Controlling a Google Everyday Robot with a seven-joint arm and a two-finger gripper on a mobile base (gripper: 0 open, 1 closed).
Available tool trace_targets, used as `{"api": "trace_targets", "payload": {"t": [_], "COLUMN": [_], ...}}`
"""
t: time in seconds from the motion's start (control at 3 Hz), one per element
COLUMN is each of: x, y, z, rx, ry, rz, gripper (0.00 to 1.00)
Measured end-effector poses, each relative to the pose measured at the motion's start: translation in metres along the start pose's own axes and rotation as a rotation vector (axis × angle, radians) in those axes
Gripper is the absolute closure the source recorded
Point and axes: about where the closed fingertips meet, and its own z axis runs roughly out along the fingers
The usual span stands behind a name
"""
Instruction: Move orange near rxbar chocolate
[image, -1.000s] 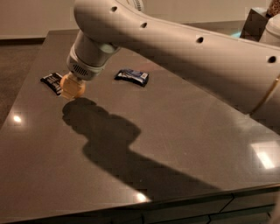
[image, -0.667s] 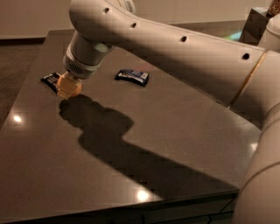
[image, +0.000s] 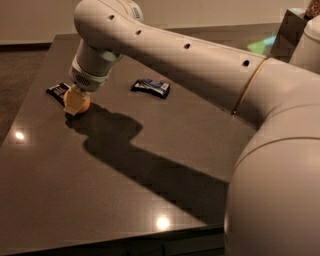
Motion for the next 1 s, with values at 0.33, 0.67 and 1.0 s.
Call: {"api": "trace_targets", "payload": {"t": [0.33,0.67,1.0], "x": [0.002,-0.002,-0.009], "y": [-0.004,-0.004,0.001], "z": [0.008,0.008,0.007], "rx": [-0.002,-0.004,-0.024], "ry": [0.009,-0.005,-0.033], "rz": [0.007,0.001,-0.014], "gripper": [0.78,0.55,0.15]}}
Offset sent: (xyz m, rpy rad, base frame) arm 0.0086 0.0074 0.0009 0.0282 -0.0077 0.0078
